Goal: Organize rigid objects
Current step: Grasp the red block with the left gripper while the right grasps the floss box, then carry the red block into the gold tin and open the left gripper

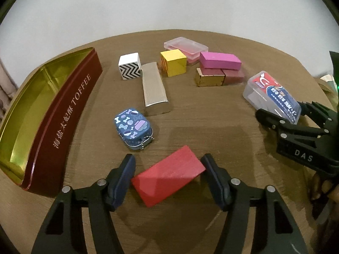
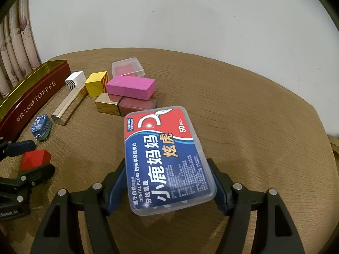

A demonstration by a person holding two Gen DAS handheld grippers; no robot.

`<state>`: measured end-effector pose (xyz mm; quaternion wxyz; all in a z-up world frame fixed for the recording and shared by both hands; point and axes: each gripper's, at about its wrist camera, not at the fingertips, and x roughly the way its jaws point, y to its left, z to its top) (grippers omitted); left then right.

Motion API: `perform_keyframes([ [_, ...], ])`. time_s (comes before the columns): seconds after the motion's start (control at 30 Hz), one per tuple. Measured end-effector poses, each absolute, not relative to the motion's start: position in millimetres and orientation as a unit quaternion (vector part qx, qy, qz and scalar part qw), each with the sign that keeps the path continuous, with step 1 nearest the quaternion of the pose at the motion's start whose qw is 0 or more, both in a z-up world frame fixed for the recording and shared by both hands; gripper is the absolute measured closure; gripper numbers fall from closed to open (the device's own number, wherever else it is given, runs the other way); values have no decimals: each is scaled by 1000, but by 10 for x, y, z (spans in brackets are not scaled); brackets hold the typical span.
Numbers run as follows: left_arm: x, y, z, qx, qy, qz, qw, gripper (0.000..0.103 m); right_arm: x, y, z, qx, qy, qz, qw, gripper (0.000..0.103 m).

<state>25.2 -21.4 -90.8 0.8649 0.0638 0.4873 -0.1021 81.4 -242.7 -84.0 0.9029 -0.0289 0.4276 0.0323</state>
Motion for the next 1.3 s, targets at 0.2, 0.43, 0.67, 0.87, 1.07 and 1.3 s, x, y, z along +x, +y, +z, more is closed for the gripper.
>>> perform_keyframes([
  [0.2,219,-250,-844,71,481,-107,867,42,809,-2434,-838,-29,428,32,903,32],
  [0.43,236,-293,-675,86,464,-108,875,42,813,-2438,-834,-29,428,32,903,32],
  [0.67,372,-162,-413,90,446,-92,886,42,810,-2430,-823,-30,428,32,903,32],
  [0.87,633,131,-209,80,432,-60,896,42,811,-2429,-824,-30,429,32,902,32],
  [1.07,957,515,-71,66,431,-24,900,42,809,-2428,-823,-30,429,31,902,32],
  [1.3,1290,1001,-46,22,451,8,892,42,806,-2425,-825,-31,429,31,902,32],
])
